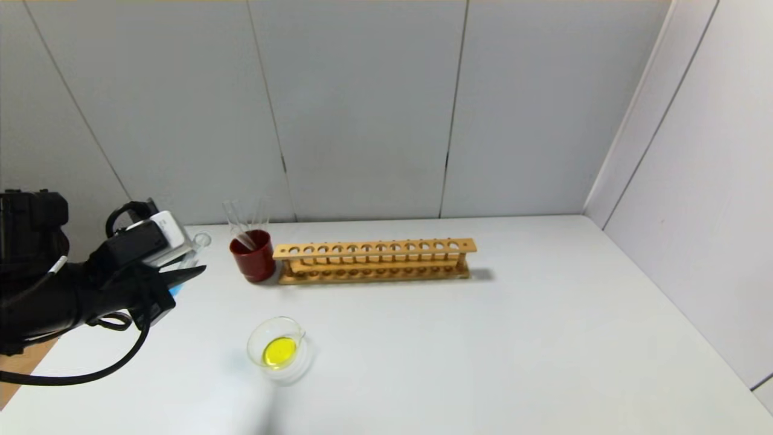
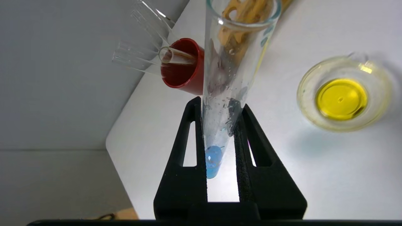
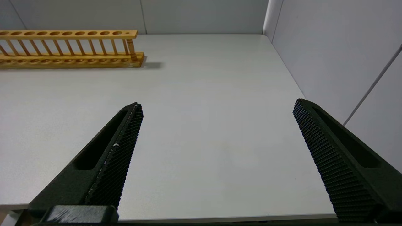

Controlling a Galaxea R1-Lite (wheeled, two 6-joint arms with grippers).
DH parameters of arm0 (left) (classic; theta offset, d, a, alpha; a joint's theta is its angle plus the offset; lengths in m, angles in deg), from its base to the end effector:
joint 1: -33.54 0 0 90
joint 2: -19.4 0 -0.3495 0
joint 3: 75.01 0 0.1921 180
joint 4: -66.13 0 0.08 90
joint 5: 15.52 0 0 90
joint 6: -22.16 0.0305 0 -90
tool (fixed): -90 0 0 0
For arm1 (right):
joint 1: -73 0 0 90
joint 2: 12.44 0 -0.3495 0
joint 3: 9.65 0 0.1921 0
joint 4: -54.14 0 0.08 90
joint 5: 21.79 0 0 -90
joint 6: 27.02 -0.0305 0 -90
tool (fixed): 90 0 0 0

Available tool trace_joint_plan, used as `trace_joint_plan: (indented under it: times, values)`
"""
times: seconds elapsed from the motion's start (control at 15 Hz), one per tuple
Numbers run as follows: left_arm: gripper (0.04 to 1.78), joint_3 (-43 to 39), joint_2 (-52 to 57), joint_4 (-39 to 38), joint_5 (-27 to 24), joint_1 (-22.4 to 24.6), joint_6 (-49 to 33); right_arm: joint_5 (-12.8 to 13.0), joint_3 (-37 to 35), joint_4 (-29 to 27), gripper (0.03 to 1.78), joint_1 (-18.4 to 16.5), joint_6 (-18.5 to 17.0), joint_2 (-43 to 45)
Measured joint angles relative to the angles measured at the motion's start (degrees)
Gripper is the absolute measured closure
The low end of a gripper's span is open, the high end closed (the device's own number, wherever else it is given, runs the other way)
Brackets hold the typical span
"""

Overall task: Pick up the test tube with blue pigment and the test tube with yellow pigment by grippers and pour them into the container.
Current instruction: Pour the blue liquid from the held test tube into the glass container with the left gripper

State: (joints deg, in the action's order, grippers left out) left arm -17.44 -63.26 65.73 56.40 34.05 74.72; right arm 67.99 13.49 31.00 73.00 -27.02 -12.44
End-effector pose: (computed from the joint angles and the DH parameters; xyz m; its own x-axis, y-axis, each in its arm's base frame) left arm 0.2284 -0.0074 0.2196 0.8664 -0.3026 -0.3971 0.4979 0.5824 0.6426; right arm -0.0624 0.0001 0.0755 1.0000 0.0038 0.0000 -0.0038 1.0000 0.0000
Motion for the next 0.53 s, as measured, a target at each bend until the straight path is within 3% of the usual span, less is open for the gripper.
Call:
trace_joint_plan:
  times: [0.27, 0.53]
  values:
    - [1.51, 0.9, -2.0, 0.3, -2.5, 2.8, 14.7, 0.0, 0.0, 0.0, 0.06, 0.0, 0.0, 0.0]
    - [1.51, 1.3, -2.9, 0.3, -2.2, 1.5, 23.4, 0.0, 0.0, 0.0, 0.06, 0.0, 0.0, 0.0]
